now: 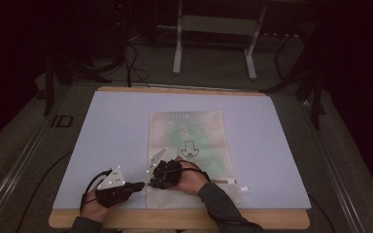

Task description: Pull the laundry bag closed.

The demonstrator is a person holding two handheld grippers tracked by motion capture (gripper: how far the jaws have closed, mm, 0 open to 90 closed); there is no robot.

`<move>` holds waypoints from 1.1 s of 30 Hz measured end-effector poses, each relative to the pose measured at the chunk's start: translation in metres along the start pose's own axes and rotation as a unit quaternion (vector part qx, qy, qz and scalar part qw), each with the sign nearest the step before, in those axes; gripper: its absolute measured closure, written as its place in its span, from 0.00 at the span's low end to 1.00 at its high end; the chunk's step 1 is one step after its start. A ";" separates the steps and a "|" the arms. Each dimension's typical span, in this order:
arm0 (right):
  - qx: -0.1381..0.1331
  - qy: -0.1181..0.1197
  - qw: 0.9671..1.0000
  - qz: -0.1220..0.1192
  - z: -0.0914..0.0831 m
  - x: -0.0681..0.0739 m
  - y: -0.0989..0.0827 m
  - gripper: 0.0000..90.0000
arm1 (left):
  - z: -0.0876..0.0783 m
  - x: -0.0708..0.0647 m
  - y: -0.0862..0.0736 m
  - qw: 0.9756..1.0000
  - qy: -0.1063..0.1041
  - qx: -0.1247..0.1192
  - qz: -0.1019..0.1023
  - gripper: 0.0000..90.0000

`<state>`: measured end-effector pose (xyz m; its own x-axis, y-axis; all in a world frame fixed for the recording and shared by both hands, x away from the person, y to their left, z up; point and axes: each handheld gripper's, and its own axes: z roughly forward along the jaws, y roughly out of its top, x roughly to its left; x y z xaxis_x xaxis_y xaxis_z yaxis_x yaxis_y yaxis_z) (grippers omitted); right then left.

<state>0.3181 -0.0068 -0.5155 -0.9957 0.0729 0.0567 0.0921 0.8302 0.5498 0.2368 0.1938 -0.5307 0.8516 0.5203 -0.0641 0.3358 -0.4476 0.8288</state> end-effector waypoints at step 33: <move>0.008 -0.004 1.000 -0.009 -0.001 0.003 -0.001 0.91 | 0.028 -0.016 0.008 0.994 0.009 0.079 0.069 1.00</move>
<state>0.3156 -0.0077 -0.5152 -0.9973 0.0619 0.0400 0.0737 0.8400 0.5376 0.2370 0.1615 -0.5391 0.8870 0.4583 0.0567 0.2756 -0.6238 0.7314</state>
